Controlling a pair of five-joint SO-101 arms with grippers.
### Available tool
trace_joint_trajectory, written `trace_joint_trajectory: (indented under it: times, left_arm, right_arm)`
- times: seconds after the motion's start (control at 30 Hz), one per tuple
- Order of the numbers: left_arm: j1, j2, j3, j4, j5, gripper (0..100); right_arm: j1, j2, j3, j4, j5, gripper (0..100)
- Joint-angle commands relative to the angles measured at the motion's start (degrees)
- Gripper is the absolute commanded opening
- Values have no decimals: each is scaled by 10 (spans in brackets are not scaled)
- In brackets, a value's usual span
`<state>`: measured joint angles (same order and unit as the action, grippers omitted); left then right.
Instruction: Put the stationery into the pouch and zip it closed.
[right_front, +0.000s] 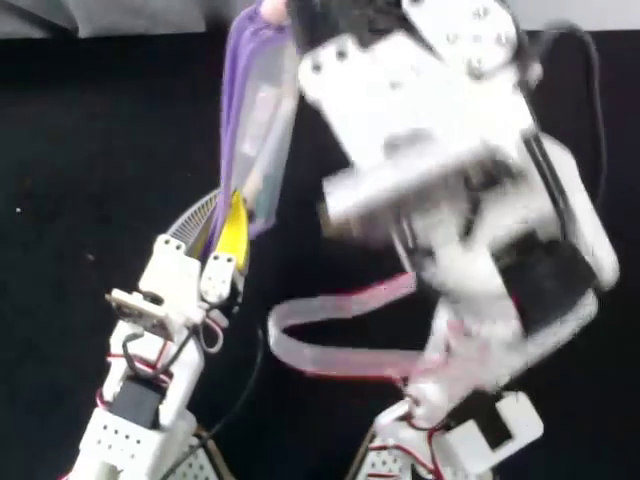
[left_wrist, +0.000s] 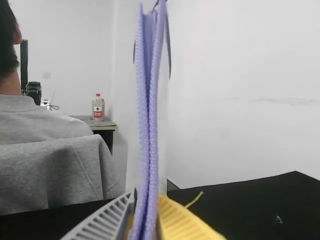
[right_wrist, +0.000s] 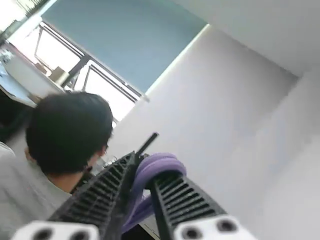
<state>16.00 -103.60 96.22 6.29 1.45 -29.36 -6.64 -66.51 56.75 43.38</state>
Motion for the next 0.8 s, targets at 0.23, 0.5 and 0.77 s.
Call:
trace_joint_trajectory:
  times: [0.23,0.5,0.77]
  left_arm:
    - [-5,-8,11,-11,-4,27]
    - [-21,-7,11,-9,-1,29]
    - [-12,-6,6,53,-2,190]
  right_arm:
    - [142,-13,129,-109,-32,11]
    - [215,-13,128,-105,-105,11]
    - [178,-14,108,-105,-104,12]
